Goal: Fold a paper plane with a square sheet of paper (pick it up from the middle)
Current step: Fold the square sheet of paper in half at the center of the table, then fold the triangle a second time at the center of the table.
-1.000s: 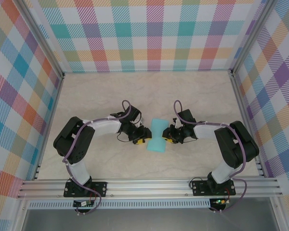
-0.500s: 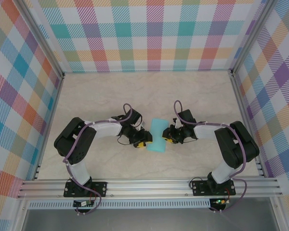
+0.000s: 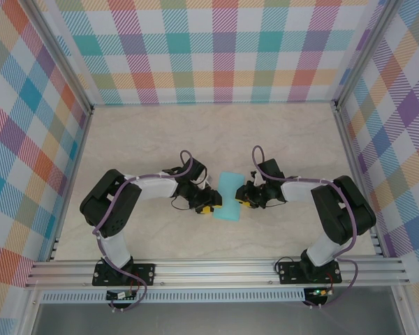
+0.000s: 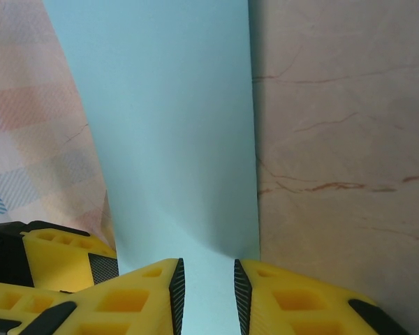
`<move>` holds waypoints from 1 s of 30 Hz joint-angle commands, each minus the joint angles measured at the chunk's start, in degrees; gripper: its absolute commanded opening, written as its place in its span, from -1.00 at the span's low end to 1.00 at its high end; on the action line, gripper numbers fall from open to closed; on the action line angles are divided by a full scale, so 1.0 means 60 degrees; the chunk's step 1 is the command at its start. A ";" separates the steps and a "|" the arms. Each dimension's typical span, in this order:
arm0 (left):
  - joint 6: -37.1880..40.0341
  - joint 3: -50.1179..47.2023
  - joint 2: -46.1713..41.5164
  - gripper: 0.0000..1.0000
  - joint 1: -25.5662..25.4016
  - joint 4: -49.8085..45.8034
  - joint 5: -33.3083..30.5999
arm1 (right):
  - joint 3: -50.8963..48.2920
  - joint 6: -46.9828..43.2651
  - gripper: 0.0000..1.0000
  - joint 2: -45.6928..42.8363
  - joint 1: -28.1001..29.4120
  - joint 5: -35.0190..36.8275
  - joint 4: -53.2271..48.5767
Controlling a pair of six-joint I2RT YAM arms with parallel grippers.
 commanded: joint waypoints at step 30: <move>-0.0283 0.1162 0.0892 -0.17 0.0168 0.0808 0.0456 | -0.0162 -0.0092 -0.37 -0.0211 0.0054 0.0187 -0.0627</move>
